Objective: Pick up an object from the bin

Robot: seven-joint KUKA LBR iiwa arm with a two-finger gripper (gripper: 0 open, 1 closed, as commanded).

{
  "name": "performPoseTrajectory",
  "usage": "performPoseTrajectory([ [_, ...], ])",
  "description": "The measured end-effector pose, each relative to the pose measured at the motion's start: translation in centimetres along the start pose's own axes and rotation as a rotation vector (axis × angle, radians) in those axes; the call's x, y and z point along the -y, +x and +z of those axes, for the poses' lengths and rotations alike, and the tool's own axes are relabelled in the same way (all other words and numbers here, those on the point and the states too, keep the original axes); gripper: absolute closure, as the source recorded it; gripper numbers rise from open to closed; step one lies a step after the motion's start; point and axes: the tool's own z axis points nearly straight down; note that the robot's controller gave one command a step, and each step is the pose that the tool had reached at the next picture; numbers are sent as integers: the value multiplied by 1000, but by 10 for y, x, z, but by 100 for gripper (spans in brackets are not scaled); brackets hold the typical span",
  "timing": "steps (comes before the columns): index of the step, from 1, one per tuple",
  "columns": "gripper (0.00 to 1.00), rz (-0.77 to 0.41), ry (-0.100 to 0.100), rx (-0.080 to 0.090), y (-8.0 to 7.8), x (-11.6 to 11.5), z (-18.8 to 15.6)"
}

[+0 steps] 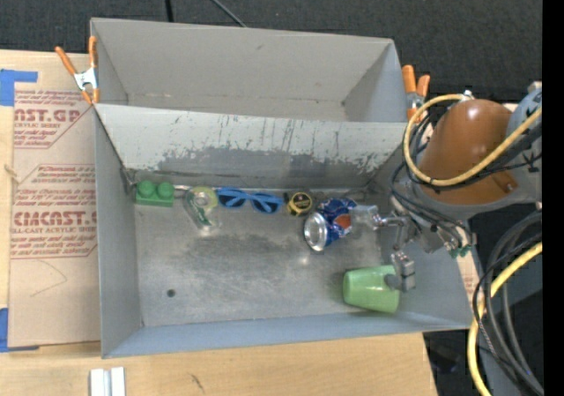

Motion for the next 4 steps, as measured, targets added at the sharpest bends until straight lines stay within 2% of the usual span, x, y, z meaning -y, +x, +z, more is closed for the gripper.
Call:
performPoseTrajectory([
  [1,0,120,3,-5,21,-8,41],
  [2,100,118,16,18,14,-5,35],
  [3,100,124,-3,-1,19,-12,44],
  [4,0,123,0,-1,19,-12,44],
])
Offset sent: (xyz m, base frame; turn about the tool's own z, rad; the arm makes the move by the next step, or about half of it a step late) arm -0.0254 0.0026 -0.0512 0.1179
